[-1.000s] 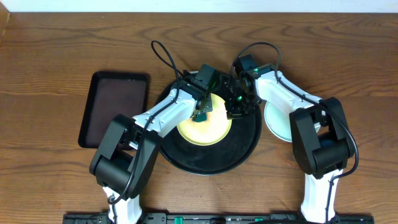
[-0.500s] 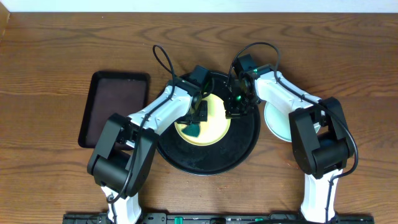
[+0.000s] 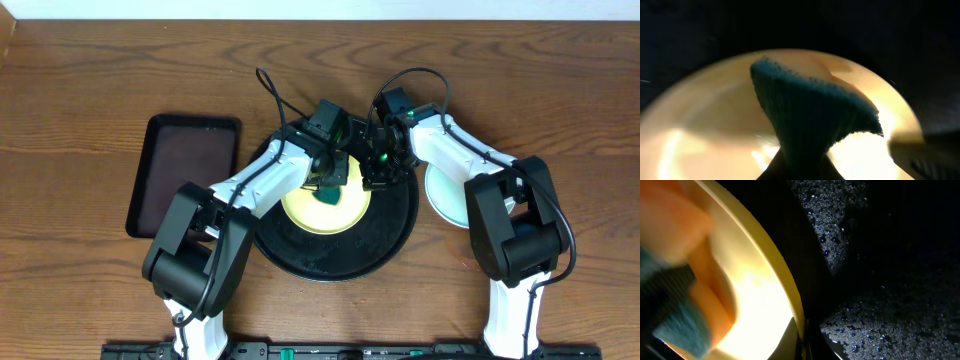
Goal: Clean dirty plates on tray and stack at the side
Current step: 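Scrub the yellow plate with the sponge in the left gripper, then lift the yellow plate off the tray with the right gripper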
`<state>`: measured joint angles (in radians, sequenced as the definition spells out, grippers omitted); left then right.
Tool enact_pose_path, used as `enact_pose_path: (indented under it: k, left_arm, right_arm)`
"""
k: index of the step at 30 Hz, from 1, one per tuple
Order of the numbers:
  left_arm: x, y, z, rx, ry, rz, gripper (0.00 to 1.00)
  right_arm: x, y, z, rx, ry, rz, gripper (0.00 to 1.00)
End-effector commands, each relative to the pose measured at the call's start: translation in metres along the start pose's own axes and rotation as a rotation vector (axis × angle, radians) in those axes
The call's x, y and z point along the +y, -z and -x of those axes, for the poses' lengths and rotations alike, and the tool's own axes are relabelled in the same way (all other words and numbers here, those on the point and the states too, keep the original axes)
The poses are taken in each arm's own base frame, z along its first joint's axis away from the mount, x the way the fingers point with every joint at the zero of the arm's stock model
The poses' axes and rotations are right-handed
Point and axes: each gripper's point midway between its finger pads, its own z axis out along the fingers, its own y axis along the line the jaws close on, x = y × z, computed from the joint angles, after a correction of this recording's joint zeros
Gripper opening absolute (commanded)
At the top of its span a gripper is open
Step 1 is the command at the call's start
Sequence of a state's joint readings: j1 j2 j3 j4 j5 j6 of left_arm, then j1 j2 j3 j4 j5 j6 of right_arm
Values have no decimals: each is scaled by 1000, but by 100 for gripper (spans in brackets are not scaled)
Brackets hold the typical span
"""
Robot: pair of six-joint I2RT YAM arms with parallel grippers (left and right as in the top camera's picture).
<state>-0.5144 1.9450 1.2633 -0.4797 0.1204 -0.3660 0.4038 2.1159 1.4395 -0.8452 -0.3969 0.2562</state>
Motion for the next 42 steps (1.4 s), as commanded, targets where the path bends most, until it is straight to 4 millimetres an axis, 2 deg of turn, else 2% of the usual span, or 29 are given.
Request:
enact_pose_path:
  k: [1,4,9,15,21,23,26,29,33,37,42]
  left_arm:
    - [44,-1,15,-95,16,240,7]
    - [74,12,21,-155,95,414,7]
    - [88,27,21,-121,114,479,8]
    - [76,59,29,-94,112,461,7]
    - [48,99,37,-107,119,275,7]
    - [51,113,37,-120,139,250,7]
    - [67,131,38,-135,179,260,7]
    - [94,136,43,-139,246,282,7]
    - [115,139,47,-143,297,299,11]
    - [125,140,48,-147,323,307,11]
    - [123,139,47,-140,321,297,11]
  right_arm:
    - [-23,-24,-16,68,-33,-91,1]
    - [-23,-24,-16,68,-33,-92,1]
    - [-23,-24,-16,67,-32,-92,1]
    - [-23,-23,-16,68,-33,-91,1]
    - [-23,-23,-16,68,-33,-91,1]
    - [-22,-21,-16,65,-31,-90,1]
    - [-17,-12,-13,36,-3,-95,1]
    - [-16,18,-2,-70,11,-176,1]
    - [-20,62,7,-204,44,-321,1]
    - [-20,108,11,-352,94,-519,1]
    - [-9,162,7,-538,134,-740,1]
